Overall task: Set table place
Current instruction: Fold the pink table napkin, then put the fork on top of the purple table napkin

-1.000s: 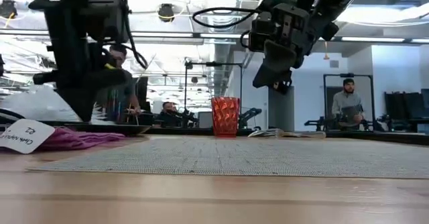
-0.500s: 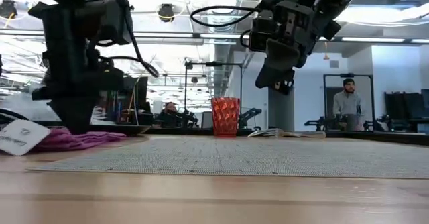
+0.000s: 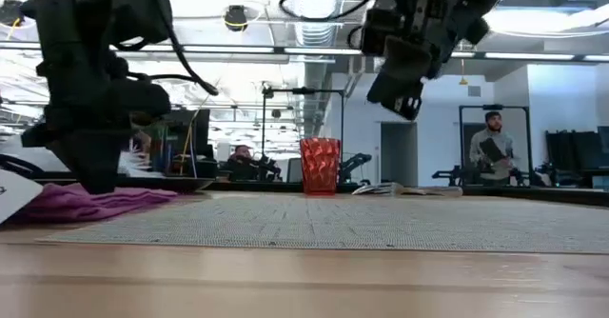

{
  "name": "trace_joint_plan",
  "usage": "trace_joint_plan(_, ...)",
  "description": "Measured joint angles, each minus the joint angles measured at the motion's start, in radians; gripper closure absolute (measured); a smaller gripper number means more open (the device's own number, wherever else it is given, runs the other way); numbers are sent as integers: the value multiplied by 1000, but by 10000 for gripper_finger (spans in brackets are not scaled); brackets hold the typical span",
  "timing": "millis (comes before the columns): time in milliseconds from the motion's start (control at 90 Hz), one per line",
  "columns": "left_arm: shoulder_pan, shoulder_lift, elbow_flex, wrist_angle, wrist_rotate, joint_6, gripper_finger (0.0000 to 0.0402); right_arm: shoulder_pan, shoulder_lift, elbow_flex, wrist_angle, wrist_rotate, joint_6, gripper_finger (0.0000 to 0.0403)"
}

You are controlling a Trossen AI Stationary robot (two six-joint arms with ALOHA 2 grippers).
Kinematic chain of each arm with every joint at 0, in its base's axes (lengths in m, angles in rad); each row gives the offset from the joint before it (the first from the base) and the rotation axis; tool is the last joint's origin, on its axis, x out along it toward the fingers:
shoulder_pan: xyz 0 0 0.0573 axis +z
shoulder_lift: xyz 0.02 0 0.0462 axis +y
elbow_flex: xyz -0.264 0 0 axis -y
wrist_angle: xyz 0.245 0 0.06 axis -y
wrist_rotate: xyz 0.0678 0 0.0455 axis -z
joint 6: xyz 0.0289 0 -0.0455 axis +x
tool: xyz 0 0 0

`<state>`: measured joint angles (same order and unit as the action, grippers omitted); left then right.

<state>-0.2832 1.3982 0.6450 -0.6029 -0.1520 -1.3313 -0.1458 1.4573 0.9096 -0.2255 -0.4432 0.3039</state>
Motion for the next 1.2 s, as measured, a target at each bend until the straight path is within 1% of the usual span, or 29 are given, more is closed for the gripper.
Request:
trace_joint_plan(156, 0, -91, -1, -4, 1, -25, 401, 3, -131, 0, -116, 84, -6, 403)
trace_joint_plan(244, 0, -150, -1, 32, -21, -28, 401, 6, -203, 0, -212, 137, -22, 403)
trace_joint_plan(311, 0, -193, 4, 71, -74, -28, 401, 9, -248, 0, -279, 162, -36, 403)
trace_joint_plan(367, 4, -223, 16, 111, -138, -25, 401, 9, -274, 0, -321, 176, -40, 403)
trace_joint_plan(444, 20, -248, 39, 186, -273, -21, 401, 10, -299, 0, -359, 186, -40, 403)
trace_joint_plan(556, 58, -251, 65, 342, -456, 8, 401, 18, -316, 0, -393, 195, -40, 403)
trace_joint_plan(611, 90, -243, 71, 452, -491, 70, 401, 23, -320, 0, -419, 205, -40, 403)
trace_joint_plan(711, 150, -212, 77, 613, -499, 182, 401, 30, -326, 0, -484, 246, -43, 403)
trace_joint_plan(778, 194, -179, 91, 680, -495, 226, 401, 25, -329, 0, -520, 297, -49, 403)
trace_joint_plan(844, 240, -141, 114, 684, -466, 241, 401, 9, -333, 0, -550, 351, -51, 403)
trace_joint_plan(878, 265, -118, 127, 683, -435, 248, 401, 0, -335, 0, -549, 364, -50, 403)
trace_joint_plan(1033, 380, 24, 204, 683, -245, 306, 401, -70, -348, 0, -482, 364, -40, 403)
trace_joint_plan(1111, 434, 106, 253, 687, -144, 389, 401, -123, -352, 0, -443, 364, -44, 403)
trace_joint_plan(1200, 492, 198, 322, 690, -9, 520, 401, -215, -346, 0, -393, 364, -43, 403)
